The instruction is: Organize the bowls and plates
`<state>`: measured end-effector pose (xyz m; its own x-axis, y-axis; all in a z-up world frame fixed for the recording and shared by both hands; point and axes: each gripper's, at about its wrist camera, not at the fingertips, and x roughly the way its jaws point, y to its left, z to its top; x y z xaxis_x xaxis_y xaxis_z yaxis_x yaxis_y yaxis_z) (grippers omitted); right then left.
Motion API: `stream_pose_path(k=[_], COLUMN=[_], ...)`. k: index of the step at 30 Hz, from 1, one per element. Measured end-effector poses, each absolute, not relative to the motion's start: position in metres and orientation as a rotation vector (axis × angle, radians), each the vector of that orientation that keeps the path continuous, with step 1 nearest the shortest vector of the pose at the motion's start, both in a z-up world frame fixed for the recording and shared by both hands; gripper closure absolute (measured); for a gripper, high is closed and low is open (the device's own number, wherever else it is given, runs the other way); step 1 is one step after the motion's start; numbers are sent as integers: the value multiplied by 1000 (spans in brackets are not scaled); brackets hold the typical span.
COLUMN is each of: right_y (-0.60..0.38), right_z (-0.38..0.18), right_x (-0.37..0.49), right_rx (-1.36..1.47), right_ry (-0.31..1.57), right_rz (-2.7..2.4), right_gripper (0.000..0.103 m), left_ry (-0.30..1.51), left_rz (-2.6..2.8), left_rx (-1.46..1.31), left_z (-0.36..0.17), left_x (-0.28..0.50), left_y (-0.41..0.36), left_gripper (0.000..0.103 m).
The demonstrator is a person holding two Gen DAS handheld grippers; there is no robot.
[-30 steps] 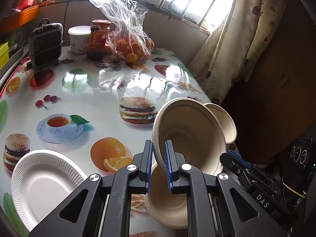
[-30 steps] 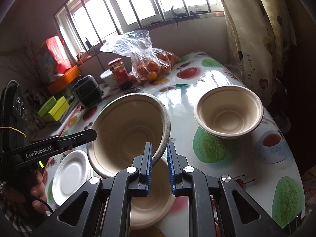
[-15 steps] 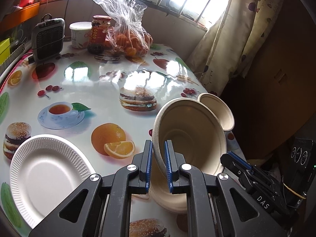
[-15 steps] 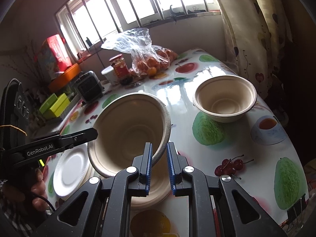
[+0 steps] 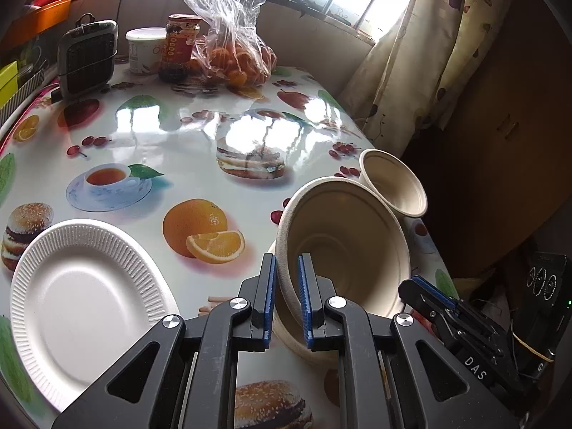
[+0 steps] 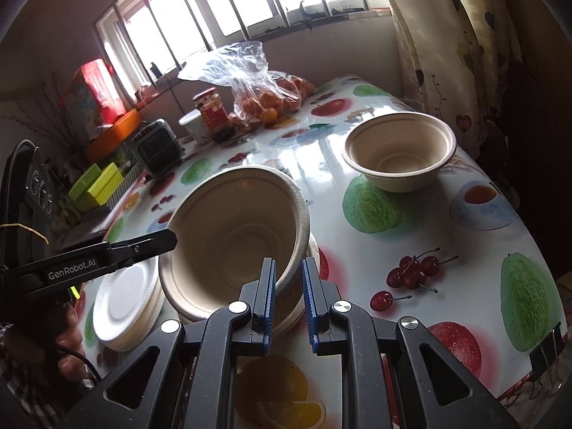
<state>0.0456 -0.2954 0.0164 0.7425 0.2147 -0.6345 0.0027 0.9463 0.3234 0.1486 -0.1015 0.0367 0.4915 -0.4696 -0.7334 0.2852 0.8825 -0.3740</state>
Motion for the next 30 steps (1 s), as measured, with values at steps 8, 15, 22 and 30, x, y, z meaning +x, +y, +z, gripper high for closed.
stream_pose_path(k=[8,15,22,30], right_y=[-296,-297,-296,-295], right_z=[12,9,6,7], right_x=[41,41,40,39], right_rx=[315,314,314,315], right_ry=[735,744,744,740], right_rz=[109,109,112,113], right_gripper=[88,88,88,88], left_ry=[967,983,984,977], left_rz=[-467,-462,-459,-458], left_rx=[-207,-204,-206,-205], left_z=[32,26,25,27], left_x=[147,147,147,144], left_y=[-104,-104,-103,-103], left_gripper=[90,90,90,90])
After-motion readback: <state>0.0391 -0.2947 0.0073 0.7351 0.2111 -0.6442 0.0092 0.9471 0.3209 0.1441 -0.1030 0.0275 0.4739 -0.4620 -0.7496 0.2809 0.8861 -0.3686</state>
